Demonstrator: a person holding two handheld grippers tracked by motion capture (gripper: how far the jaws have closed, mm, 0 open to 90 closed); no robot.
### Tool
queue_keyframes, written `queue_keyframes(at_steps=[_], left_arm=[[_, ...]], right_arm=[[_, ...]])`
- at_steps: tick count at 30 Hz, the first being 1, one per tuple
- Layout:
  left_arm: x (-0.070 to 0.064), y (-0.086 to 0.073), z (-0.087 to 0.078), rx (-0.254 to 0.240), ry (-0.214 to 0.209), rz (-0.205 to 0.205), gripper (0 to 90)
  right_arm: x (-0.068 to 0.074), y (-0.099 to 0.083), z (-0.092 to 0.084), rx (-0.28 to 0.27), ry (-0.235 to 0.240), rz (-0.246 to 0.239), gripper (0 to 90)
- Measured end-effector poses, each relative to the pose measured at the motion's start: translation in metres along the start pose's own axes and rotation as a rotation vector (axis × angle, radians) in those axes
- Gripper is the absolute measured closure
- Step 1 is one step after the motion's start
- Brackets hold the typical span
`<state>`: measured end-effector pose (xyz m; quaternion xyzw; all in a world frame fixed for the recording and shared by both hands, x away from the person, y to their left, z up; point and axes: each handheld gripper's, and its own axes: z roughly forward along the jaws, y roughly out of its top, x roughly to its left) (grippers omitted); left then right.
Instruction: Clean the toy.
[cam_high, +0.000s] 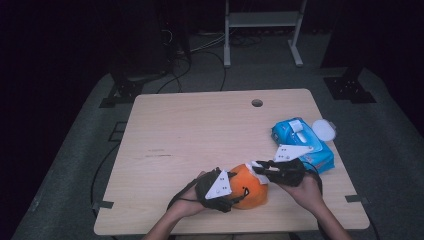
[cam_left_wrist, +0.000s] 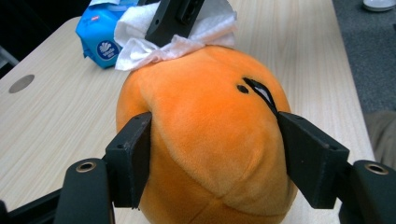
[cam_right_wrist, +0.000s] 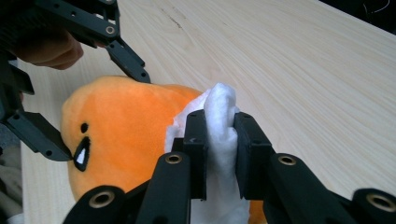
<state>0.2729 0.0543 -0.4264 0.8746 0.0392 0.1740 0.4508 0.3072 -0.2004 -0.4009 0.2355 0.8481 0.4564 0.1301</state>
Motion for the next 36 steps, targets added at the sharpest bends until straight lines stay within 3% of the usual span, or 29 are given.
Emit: queue_keyframes(at_steps=[3,5,8,11,14,16,18,21,23,25,27,28,30,32,33,36], left_arm=[[-0.001,0.002,0.001,0.001,0.0,0.002,29.8],[-0.001,0.002,0.001,0.005,0.003,0.004,29.6],[0.0,-0.001,0.0,0.008,0.0,-0.014,28.2],[0.002,-0.001,0.001,-0.009,0.012,-0.053,21.9],[0.003,-0.002,0.004,-0.029,0.026,-0.078,19.7],[0.003,-0.002,0.004,-0.024,0.029,-0.071,23.7],[0.006,-0.003,0.003,-0.014,0.024,-0.086,25.3],[0.012,-0.009,0.0,-0.003,0.011,-0.119,27.9],[0.017,-0.016,-0.001,0.001,0.011,-0.148,29.0],[0.02,-0.019,-0.002,-0.01,0.002,-0.186,28.7],[0.02,-0.015,-0.003,-0.016,-0.001,-0.186,23.4],[0.019,-0.011,-0.003,-0.026,0.005,-0.186,18.5],[0.018,-0.006,-0.004,-0.083,0.002,-0.181,17.1],[0.016,-0.006,-0.003,-0.072,0.013,-0.153,23.7],[0.016,-0.007,-0.003,-0.064,0.015,-0.148,27.9],[0.022,-0.016,-0.005,-0.06,0.008,-0.193,35.4]], right_arm=[[0.008,0.005,0.0,-0.016,0.02,-0.007,75.9],[0.018,0.011,0.004,-0.039,0.072,-0.012,75.8],[0.031,0.019,0.009,-0.034,0.076,-0.07,75.8],[0.022,0.016,0.009,-0.022,0.054,-0.058,75.9],[0.009,0.007,0.006,-0.015,0.033,-0.01,75.9],[0.012,0.008,0.004,-0.021,0.035,-0.009,75.9],[0.02,0.012,0.004,-0.043,0.063,-0.029,75.9],[0.032,0.018,0.007,-0.033,0.079,-0.079,75.9],[0.03,0.017,0.008,-0.02,0.069,-0.077,75.9],[0.021,0.01,0.008,0.017,0.006,-0.076,76.0],[0.014,0.005,0.006,0.0,0.03,-0.026,76.0],[0.015,0.004,0.006,-0.001,0.029,-0.028,76.0],[0.022,0.007,0.008,-0.008,0.036,-0.044,76.0],[0.03,0.011,0.013,-0.01,0.065,-0.066,76.0],[0.032,0.012,0.015,-0.003,0.056,-0.083,76.0],[0.027,0.011,0.015,0.004,0.051,-0.081,76.1]])
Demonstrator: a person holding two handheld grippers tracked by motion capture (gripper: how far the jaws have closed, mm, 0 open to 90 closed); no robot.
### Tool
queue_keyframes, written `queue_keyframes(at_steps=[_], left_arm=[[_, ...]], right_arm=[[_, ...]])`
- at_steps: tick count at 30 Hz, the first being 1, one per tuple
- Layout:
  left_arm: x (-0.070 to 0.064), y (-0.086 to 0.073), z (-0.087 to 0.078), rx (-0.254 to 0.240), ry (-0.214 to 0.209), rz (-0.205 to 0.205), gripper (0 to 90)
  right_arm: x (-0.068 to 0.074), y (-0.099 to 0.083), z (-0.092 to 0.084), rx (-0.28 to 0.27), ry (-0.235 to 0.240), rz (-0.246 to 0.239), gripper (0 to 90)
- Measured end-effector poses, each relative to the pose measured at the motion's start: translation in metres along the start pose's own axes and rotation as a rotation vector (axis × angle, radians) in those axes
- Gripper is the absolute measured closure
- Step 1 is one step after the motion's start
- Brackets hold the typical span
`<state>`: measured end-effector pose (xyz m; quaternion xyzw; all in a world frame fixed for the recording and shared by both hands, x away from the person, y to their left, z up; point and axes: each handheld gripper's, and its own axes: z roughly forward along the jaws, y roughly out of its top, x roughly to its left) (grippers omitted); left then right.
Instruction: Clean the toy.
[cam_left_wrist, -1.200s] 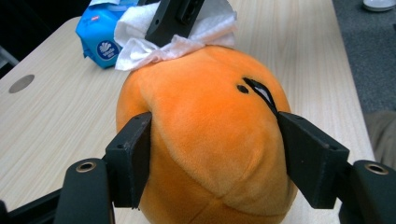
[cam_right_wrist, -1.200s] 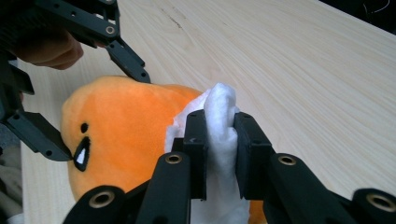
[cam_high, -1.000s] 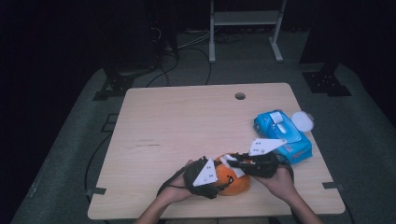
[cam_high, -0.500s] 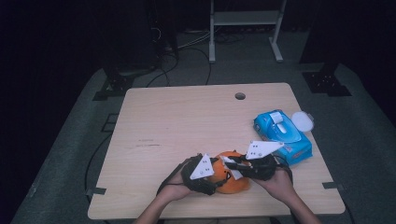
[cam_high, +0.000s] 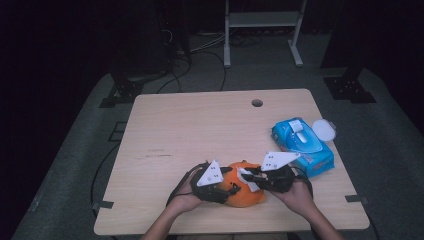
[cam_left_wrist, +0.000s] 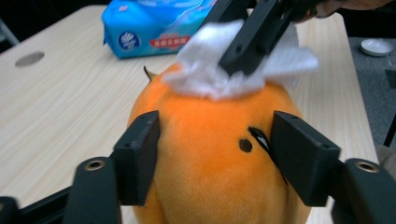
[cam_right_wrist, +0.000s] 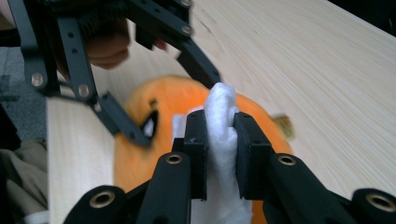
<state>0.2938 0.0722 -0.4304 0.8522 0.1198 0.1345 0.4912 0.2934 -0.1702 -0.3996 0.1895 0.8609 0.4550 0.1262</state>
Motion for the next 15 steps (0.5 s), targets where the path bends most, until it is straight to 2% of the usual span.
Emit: queue_keyframes(at_steps=[2,5,7,8,9,10,12,13,15], left_arm=[[0.005,-0.003,-0.002,0.016,0.01,-0.011,37.2],[0.012,-0.007,-0.006,0.016,0.003,-0.054,37.4],[0.01,-0.004,-0.007,0.007,0.004,-0.047,32.7],[0.009,0.0,-0.007,-0.007,0.009,-0.037,27.4],[0.007,0.003,-0.008,-0.04,-0.004,-0.029,26.3],[0.006,0.005,-0.007,-0.044,-0.009,-0.021,26.9],[0.002,0.004,-0.004,-0.01,0.0,0.018,33.1],[0.003,0.002,-0.003,-0.001,0.0,0.012,36.0],[0.009,-0.003,-0.005,0.0,-0.012,-0.025,39.1]], right_arm=[[-0.007,-0.005,-0.003,0.014,-0.02,0.011,76.1],[-0.018,-0.015,-0.009,0.013,-0.036,0.068,76.1],[-0.02,-0.018,-0.011,0.002,-0.027,0.091,76.1],[-0.019,-0.017,-0.01,0.001,-0.025,0.09,76.1],[-0.016,-0.015,-0.008,0.0,-0.026,0.076,76.1],[-0.013,-0.012,-0.006,-0.009,-0.011,0.075,76.1],[-0.007,-0.006,-0.003,-0.027,0.018,0.061,76.1],[-0.004,-0.003,-0.001,-0.022,0.023,0.045,76.1],[-0.001,-0.001,0.001,-0.011,0.013,0.02,76.1]])
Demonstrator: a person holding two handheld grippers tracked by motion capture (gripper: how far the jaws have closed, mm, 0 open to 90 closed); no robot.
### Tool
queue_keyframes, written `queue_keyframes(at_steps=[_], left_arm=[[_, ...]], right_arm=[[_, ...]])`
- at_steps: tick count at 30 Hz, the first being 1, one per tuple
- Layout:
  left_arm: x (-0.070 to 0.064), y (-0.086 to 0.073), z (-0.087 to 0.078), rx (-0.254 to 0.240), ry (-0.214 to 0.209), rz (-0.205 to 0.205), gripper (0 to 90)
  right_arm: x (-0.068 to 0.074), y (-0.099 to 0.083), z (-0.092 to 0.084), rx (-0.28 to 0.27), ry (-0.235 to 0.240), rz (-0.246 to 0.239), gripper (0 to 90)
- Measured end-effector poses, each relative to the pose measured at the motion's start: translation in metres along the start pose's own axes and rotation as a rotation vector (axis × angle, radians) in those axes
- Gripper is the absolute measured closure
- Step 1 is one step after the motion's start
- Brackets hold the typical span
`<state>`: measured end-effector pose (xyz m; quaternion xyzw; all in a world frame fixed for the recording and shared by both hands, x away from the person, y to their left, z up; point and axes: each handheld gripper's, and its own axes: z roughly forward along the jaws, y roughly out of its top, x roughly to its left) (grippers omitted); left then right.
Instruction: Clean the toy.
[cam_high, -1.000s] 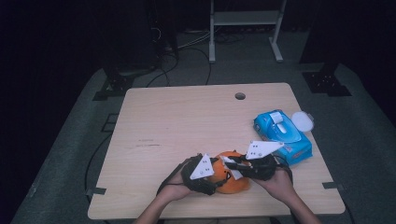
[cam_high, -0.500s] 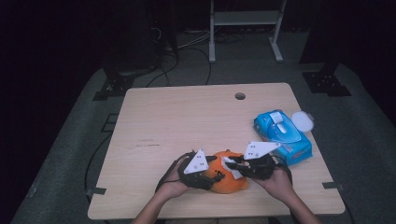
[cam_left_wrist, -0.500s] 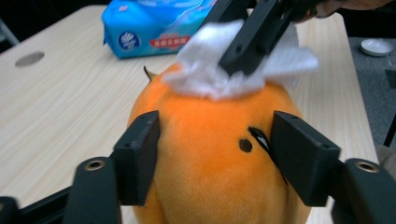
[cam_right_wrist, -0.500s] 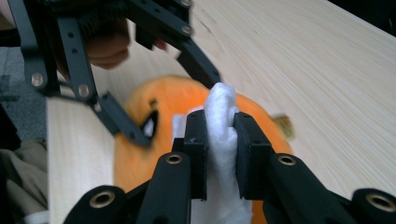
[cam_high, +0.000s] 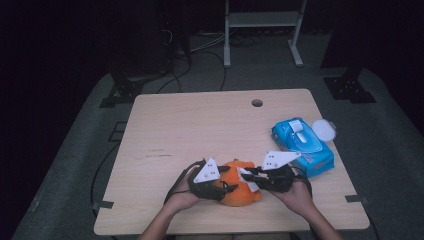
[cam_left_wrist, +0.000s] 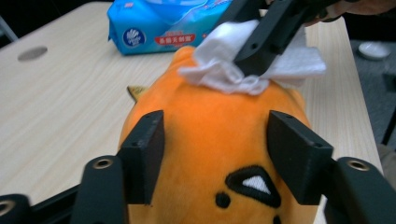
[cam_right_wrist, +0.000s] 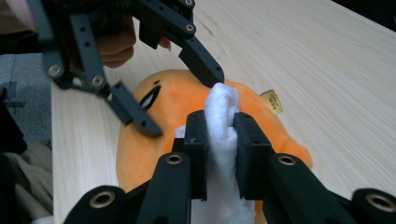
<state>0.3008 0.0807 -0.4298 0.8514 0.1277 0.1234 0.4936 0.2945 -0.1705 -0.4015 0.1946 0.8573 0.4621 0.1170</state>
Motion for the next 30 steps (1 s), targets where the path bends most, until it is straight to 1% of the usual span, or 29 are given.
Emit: queue_keyframes(at_steps=[1,2,4,6,7,8,10,11,12,14,15,16,17,20,21,23,25,26,27,28,29,30], left_arm=[[0.002,-0.002,-0.001,0.003,0.002,-0.006,40.1],[0.005,-0.004,-0.002,0.005,0.004,-0.021,40.3],[0.01,-0.007,-0.004,0.004,0.013,-0.053,40.3],[0.013,-0.009,-0.005,0.001,0.012,-0.071,40.5],[0.013,-0.01,-0.005,0.005,0.013,-0.073,40.6],[0.014,-0.01,-0.006,0.01,0.012,-0.072,40.7],[0.016,-0.011,-0.007,0.013,0.014,-0.082,40.7],[0.018,-0.013,-0.008,0.008,0.016,-0.096,40.7],[0.019,-0.014,-0.008,0.006,0.015,-0.104,40.6],[0.021,-0.016,-0.009,0.0,0.009,-0.119,40.3],[0.022,-0.016,-0.009,-0.001,0.007,-0.127,40.3],[0.022,-0.016,-0.009,0.0,0.009,-0.128,40.4],[0.022,-0.016,-0.009,0.0,0.01,-0.128,40.4],[0.022,-0.017,-0.009,0.001,0.013,-0.13,40.3],[0.023,-0.017,-0.009,-0.002,0.014,-0.135,40.2],[0.024,-0.018,-0.01,-0.002,0.019,-0.139,39.6],[0.026,-0.02,-0.01,-0.003,0.023,-0.152,37.7],[0.027,-0.021,-0.011,-0.002,0.022,-0.157,37.5],[0.028,-0.022,-0.011,-0.001,0.02,-0.159,37.5],[0.028,-0.022,-0.012,-0.002,0.015,-0.164,37.5],[0.028,-0.023,-0.012,-0.004,0.009,-0.17,37.7],[0.029,-0.023,-0.012,-0.004,0.007,-0.171,37.9]], right_arm=[[-0.002,-0.002,0.0,0.001,0.001,0.008,76.1],[-0.004,-0.003,0.0,0.002,-0.002,0.017,76.1],[-0.012,-0.01,-0.002,0.018,-0.025,0.031,76.2],[-0.02,-0.017,-0.004,0.021,-0.025,0.07,76.2],[-0.02,-0.018,-0.006,0.02,-0.026,0.079,76.2],[-0.019,-0.018,-0.007,0.016,-0.026,0.076,76.2],[-0.013,-0.013,-0.009,-0.011,0.004,0.073,76.2],[-0.009,-0.009,-0.008,-0.022,0.023,0.065,76.1],[-0.005,-0.006,-0.006,-0.024,0.037,0.045,76.1],[-0.002,-0.005,-0.002,-0.009,0.03,0.015,76.2],[-0.003,-0.006,0.0,-0.002,0.027,0.017,76.1],[-0.009,-0.009,-0.001,0.0,0.028,0.043,76.2],[-0.014,-0.012,-0.002,0.004,0.018,0.056,76.2],[-0.022,-0.021,-0.006,0.015,0.002,0.091,76.2],[-0.023,-0.022,-0.008,0.02,-0.002,0.097,76.2],[-0.018,-0.019,-0.01,-0.001,0.02,0.103,76.1],[-0.008,-0.012,-0.007,-0.022,0.059,0.073,76.1],[-0.004,-0.01,-0.006,-0.022,0.07,0.058,76.1],[0.0,-0.008,-0.004,-0.015,0.072,0.037,76.1],[0.003,-0.006,-0.003,-0.009,0.063,0.015,76.1],[0.004,-0.006,-0.003,-0.008,0.061,0.012,76.2],[0.002,-0.007,-0.003,-0.009,0.065,0.022,76.2]])
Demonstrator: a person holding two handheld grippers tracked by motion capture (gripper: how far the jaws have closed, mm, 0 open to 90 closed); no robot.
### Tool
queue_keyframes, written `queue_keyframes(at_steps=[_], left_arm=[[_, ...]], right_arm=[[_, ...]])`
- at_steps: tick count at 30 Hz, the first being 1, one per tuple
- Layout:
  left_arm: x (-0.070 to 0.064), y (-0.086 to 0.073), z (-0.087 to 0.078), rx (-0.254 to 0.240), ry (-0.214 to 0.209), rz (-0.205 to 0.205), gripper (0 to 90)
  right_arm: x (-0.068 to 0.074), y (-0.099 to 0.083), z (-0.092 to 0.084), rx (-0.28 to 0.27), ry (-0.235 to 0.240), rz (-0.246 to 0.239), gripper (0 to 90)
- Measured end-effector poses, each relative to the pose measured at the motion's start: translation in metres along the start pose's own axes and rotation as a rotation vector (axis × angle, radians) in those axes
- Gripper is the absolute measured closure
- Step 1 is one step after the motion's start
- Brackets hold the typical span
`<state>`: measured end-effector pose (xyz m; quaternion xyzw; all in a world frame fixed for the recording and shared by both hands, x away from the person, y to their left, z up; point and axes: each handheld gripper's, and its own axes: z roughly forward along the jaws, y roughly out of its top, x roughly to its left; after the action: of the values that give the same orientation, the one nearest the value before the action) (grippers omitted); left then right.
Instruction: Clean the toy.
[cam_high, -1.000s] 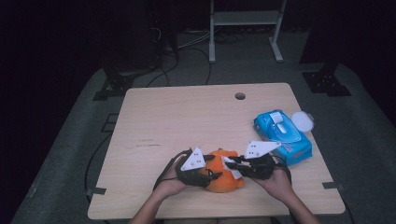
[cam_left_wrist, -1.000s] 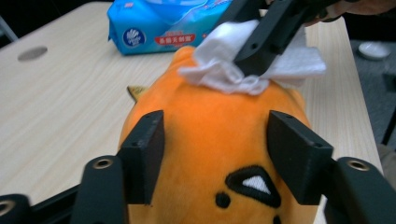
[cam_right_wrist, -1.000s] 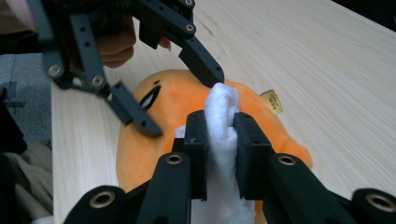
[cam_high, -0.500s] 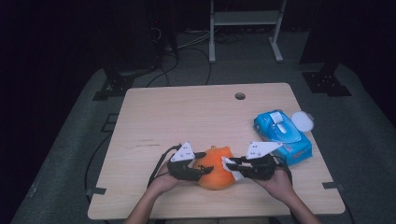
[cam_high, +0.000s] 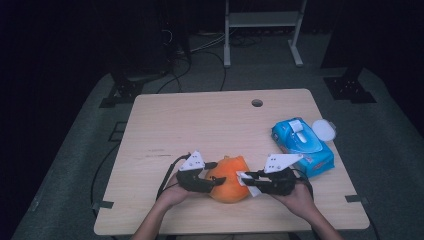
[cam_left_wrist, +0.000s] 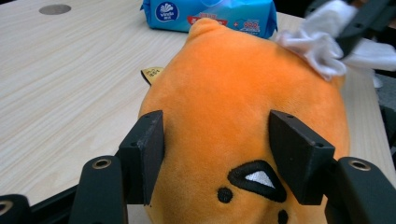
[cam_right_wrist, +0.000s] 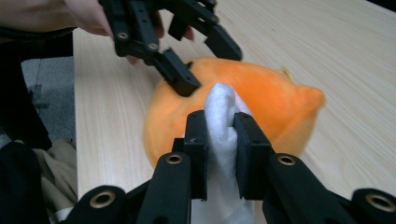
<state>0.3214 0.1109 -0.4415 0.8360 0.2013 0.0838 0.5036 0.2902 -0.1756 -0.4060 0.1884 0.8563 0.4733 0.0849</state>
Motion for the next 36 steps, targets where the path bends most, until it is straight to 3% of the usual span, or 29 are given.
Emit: queue_keyframes(at_steps=[4,7,11,14,16,18,20,22,24,26,28,31,34,36], left_arm=[[0.0,0.0,0.001,0.0,0.002,-0.001,37.9],[0.002,-0.001,0.001,-0.005,0.004,-0.014,37.9],[0.002,-0.001,0.001,-0.007,0.001,-0.016,37.9],[0.002,-0.001,0.001,-0.008,-0.003,-0.019,37.9],[0.002,-0.001,0.002,-0.008,-0.003,-0.017,37.9],[0.001,-0.001,0.002,-0.009,0.0,-0.013,37.9],[0.002,-0.001,0.002,-0.009,-0.001,-0.016,37.8],[0.004,-0.002,0.001,-0.009,0.002,-0.022,37.7],[0.005,-0.002,0.001,-0.009,0.004,-0.029,37.6],[0.006,-0.003,0.001,-0.016,0.001,-0.04,37.5],[0.005,-0.003,0.002,-0.015,0.001,-0.04,37.6],[0.003,-0.002,0.003,-0.014,0.006,-0.035,37.8],[-0.002,0.0,0.005,-0.01,0.001,-0.026,37.8],[-0.004,0.002,0.008,-0.011,-0.014,-0.02,37.6]], right_arm=[[-0.017,-0.011,-0.007,0.019,-0.044,0.056,76.2],[-0.019,-0.012,-0.011,-0.001,-0.028,0.08,76.2],[0.001,0.002,-0.007,-0.027,0.041,0.02,76.2],[0.008,0.003,0.0,0.012,0.024,-0.023,76.2],[0.001,-0.001,0.0,0.011,0.017,0.002,76.2],[-0.008,-0.006,-0.004,0.037,-0.049,0.001,76.3],[-0.013,-0.011,-0.008,0.052,-0.08,0.013,76.2],[-0.016,-0.012,-0.011,0.04,-0.073,0.036,76.2],[-0.011,-0.007,-0.011,0.007,-0.035,0.038,76.2],[-0.002,0.0,-0.008,-0.01,0.002,0.014,76.2],[0.01,0.005,-0.002,0.01,0.012,-0.035,76.2],[0.014,0.004,0.006,0.044,0.0,-0.066,76.2],[0.002,0.001,0.002,0.036,-0.029,-0.02,76.3],[0.003,0.002,0.0,0.026,-0.04,-0.014,76.2]])
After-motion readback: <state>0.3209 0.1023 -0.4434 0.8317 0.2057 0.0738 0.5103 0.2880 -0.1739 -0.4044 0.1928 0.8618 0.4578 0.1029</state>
